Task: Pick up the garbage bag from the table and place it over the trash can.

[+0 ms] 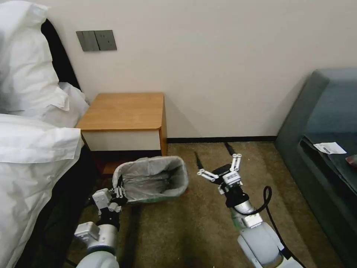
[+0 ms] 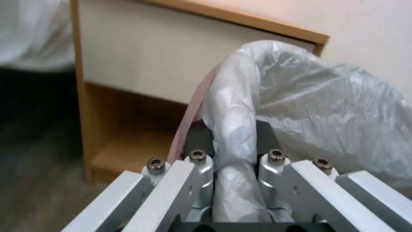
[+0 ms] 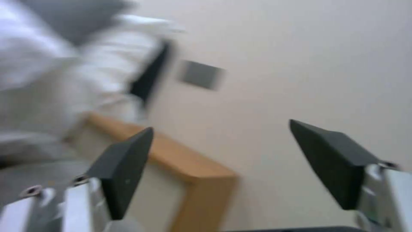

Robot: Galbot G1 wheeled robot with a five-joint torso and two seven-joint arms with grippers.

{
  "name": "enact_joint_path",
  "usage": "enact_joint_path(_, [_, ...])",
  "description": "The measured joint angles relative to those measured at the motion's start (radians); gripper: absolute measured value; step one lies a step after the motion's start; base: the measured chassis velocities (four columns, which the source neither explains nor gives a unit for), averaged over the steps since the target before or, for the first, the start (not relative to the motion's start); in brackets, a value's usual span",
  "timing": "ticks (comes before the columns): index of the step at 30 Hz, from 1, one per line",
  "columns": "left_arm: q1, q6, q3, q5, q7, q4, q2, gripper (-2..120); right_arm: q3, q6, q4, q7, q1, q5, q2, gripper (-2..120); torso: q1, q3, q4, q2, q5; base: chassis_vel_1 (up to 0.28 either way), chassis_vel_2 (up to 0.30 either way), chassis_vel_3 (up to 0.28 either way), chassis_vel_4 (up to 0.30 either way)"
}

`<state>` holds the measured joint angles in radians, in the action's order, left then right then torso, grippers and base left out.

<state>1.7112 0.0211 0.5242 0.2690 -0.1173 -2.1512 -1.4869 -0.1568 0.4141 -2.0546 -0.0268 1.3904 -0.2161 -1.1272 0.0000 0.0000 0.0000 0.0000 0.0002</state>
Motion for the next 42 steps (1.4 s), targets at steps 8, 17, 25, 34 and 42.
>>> enact_joint_path(8, [-0.035, 0.037, -0.035, -0.179, 0.035, 0.031, 0.046, 9, 0.196, -0.302, -0.018, 0.169, -0.215, 0.092, 0.185, 48, 0.0, 0.0, -0.0001, 0.0, 0.0, 0.0, 0.0, 0.0, 0.0])
enact_joint_path(17, [-0.078, 0.047, -0.029, -0.238, 0.039, 0.064, 0.047, 9, 0.369, -0.585, 0.022, 0.15, -0.382, 0.235, 0.154, 20, 0.0, 0.0, 0.0, 0.0, -0.0002, 0.0, 0.0, 0.0, 0.0])
enact_joint_path(25, [-0.12, 0.04, -0.025, -0.255, 0.04, 0.086, 0.045, 9, 0.455, -0.738, 0.038, 0.15, -0.484, 0.301, 0.139, 0, 0.0, 0.0, -0.0003, 0.0, -0.0002, 0.0, 0.0, 0.0, 0.0])
enact_joint_path(34, [-0.113, 0.065, -0.029, -0.344, 0.048, 0.1, 0.042, 9, 0.633, -0.892, 0.129, 0.107, -0.733, 0.423, 0.139, 0, 0.0, 0.0, -0.0001, 0.0, -0.0002, 0.0, 0.0, 0.0, 0.0])
enact_joint_path(42, [-0.118, 0.068, -0.03, -0.363, 0.059, 0.096, 0.038, 9, 0.818, -0.982, 0.231, 0.091, -0.938, 0.507, 0.095, 0, 0.0, 0.0, -0.0001, 0.0, -0.0002, 0.0, 0.0, 0.0, 0.0])
